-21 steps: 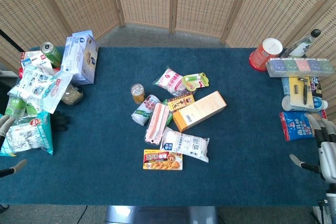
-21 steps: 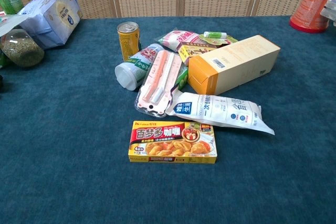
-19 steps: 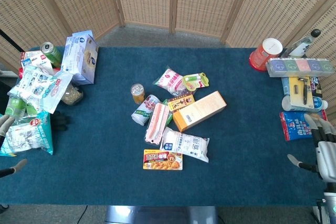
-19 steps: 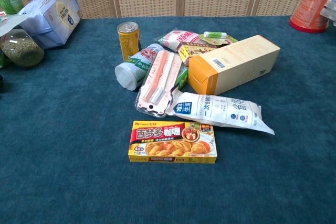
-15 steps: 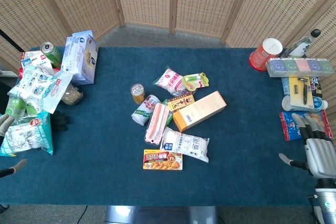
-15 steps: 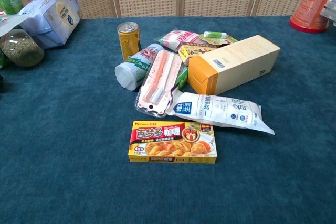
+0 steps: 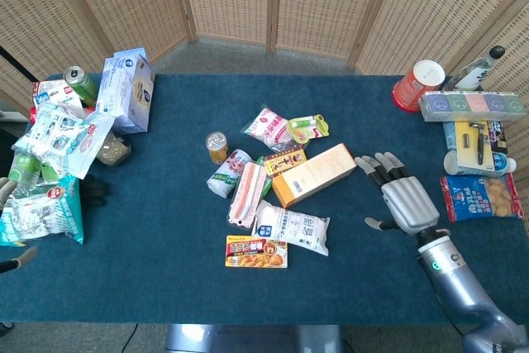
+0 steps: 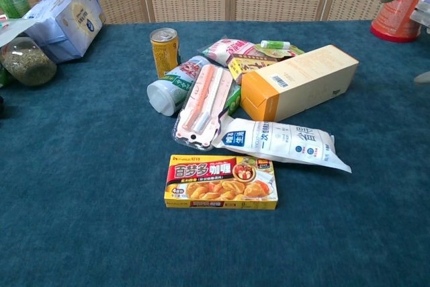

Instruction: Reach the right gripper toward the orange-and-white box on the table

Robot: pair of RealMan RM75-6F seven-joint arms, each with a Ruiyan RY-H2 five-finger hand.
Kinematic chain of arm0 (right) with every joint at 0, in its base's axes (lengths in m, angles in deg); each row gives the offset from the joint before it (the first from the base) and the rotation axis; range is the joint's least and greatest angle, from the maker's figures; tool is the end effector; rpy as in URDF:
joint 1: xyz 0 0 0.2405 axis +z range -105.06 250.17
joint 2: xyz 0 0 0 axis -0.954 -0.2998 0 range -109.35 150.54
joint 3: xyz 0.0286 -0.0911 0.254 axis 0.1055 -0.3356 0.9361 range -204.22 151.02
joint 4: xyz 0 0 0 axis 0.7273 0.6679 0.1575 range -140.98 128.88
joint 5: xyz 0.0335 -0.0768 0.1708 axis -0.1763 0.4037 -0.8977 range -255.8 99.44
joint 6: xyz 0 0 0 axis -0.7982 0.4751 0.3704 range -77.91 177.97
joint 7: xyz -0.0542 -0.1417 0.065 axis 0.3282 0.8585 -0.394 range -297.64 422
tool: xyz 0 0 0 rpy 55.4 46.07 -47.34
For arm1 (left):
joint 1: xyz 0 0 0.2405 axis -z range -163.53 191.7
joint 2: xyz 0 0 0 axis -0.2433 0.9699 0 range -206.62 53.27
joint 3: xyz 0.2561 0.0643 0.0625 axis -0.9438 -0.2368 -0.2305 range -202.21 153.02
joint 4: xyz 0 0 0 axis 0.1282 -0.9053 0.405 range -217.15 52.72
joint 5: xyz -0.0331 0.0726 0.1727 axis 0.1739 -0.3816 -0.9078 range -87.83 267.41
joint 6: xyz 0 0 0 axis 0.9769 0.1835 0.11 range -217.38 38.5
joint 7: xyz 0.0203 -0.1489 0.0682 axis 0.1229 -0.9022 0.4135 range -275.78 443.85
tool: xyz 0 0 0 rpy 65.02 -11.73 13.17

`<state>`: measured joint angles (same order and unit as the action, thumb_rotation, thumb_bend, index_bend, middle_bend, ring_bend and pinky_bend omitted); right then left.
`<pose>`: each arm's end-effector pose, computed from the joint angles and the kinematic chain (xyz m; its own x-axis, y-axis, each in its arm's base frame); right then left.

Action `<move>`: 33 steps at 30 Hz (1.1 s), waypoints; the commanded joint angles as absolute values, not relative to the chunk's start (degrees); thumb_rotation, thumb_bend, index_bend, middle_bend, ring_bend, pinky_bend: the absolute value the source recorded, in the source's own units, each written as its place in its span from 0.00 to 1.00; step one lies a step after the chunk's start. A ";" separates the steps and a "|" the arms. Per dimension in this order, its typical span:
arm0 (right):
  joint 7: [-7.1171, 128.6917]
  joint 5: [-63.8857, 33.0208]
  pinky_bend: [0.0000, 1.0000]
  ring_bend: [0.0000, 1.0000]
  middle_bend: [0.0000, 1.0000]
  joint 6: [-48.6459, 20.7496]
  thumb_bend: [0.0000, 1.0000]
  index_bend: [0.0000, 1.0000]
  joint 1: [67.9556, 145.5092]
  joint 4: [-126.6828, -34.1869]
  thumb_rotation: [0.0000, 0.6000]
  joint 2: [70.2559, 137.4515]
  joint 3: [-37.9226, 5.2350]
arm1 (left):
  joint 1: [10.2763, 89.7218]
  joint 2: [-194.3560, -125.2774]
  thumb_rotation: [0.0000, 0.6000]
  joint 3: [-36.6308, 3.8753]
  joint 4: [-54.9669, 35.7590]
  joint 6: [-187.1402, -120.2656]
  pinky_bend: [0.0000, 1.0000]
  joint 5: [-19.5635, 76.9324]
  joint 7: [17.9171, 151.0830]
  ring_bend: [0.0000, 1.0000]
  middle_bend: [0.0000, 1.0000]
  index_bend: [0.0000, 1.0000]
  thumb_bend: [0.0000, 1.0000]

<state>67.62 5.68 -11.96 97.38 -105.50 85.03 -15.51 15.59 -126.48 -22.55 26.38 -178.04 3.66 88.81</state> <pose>-0.2090 -0.3099 0.1344 0.4144 -0.1365 0.8998 -0.8693 -0.3520 0.3470 -0.2806 0.1787 0.2437 0.4424 -0.0165 0.8967 0.8965 0.0331 -0.4418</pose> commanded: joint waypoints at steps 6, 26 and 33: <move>72.21 4.62 0.00 0.00 0.00 -1.79 0.00 0.00 107.69 -100.21 1.00 92.26 -14.28 | 16.17 -126.58 1.00 -22.32 25.78 -176.59 0.00 5.00 88.43 0.00 0.00 0.00 0.00; 57.82 12.18 0.00 0.00 0.00 8.53 0.00 0.00 123.80 -68.43 1.00 109.24 -19.13 | 17.27 -127.88 1.00 -21.24 24.47 -174.32 0.00 9.43 90.37 0.00 0.00 0.00 0.00; 47.77 17.02 0.30 0.29 0.38 -0.76 0.00 0.23 122.92 -60.96 1.00 113.54 -22.49 | 17.81 -128.44 1.00 -21.10 24.16 -173.23 0.00 10.59 91.21 0.00 0.00 0.00 0.00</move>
